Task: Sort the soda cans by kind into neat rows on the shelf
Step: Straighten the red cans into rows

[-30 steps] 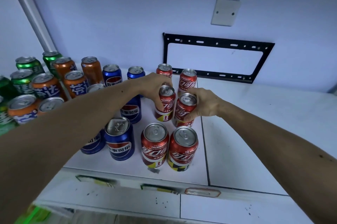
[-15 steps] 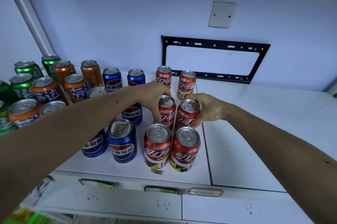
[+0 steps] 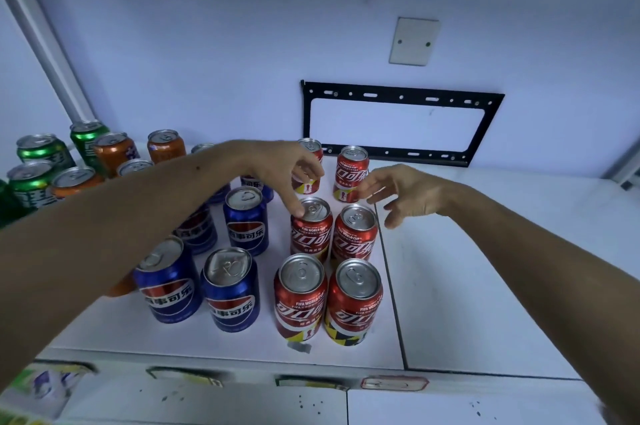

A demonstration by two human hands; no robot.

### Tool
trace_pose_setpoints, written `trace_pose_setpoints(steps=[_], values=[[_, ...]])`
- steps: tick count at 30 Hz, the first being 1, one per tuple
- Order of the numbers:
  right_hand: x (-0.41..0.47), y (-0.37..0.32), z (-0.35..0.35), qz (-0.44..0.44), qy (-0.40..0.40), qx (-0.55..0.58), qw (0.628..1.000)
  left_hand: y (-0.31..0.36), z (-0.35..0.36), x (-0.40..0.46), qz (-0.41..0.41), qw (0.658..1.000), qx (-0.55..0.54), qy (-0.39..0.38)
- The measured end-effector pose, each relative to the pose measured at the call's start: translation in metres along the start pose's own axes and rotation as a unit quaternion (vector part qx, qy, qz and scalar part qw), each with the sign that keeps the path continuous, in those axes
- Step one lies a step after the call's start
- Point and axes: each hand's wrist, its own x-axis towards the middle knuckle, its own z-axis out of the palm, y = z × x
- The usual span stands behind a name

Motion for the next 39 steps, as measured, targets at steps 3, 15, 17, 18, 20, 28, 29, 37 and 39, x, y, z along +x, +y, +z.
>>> trace_pose_setpoints(steps=[3,15,17,18,20,28,29,37,39], values=[[0.012,0.003,-0.017,0.006,0.090,0.048,0.995,-0.004,-0.020,0.010,-0.001,0.994,-0.044,0.105],[0.107,0.044,0.000,0.056,0.189,0.076,0.977,-0.039,-0.025,0.089,-0.088,0.975,0.124,0.162],[0.116,0.048,0.005,0.064,0.187,0.094,0.976,-0.043,-0.026,0.098,-0.088,0.977,0.130,0.142],[0.120,0.051,0.008,0.065,0.190,0.108,0.974,-0.045,-0.026,0.103,-0.087,0.978,0.130,0.136],[0.126,0.057,0.015,0.063,0.196,0.132,0.970,-0.049,-0.024,0.110,-0.083,0.979,0.128,0.136],[0.123,0.063,0.024,0.053,0.203,0.121,0.970,-0.047,-0.022,0.108,-0.075,0.981,0.107,0.145],[0.120,0.063,0.024,0.052,0.196,0.119,0.972,-0.045,-0.021,0.105,-0.070,0.982,0.107,0.142],[0.093,0.068,0.028,0.042,0.158,0.136,0.977,-0.024,-0.003,0.091,-0.029,0.988,0.091,0.121],[0.089,0.071,0.030,0.036,0.153,0.133,0.979,-0.021,0.001,0.090,-0.018,0.988,0.096,0.118]])
